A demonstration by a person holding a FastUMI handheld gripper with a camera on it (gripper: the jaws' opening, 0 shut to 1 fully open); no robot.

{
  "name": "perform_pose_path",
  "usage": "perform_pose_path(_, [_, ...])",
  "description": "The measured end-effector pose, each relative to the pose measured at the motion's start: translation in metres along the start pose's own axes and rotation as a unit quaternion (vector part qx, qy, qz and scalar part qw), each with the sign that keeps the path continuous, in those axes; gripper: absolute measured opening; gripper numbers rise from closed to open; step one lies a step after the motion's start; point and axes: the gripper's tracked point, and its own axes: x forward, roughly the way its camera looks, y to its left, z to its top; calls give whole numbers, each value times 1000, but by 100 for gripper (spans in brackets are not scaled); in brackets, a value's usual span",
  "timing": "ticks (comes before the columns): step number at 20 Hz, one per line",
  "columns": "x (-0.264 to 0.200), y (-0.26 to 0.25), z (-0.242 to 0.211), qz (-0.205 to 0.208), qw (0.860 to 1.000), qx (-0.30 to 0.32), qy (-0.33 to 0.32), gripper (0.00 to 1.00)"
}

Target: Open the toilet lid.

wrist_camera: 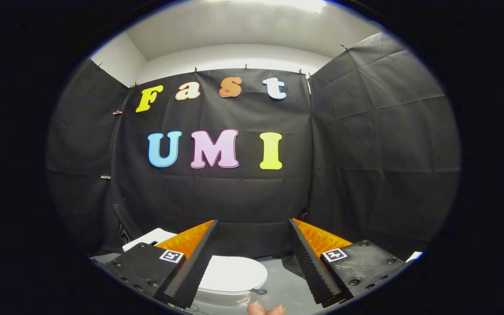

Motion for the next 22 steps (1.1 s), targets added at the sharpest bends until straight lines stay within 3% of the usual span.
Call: perform_pose_path(22, [31, 22, -65, 22, 1000, -2, -4, 99])
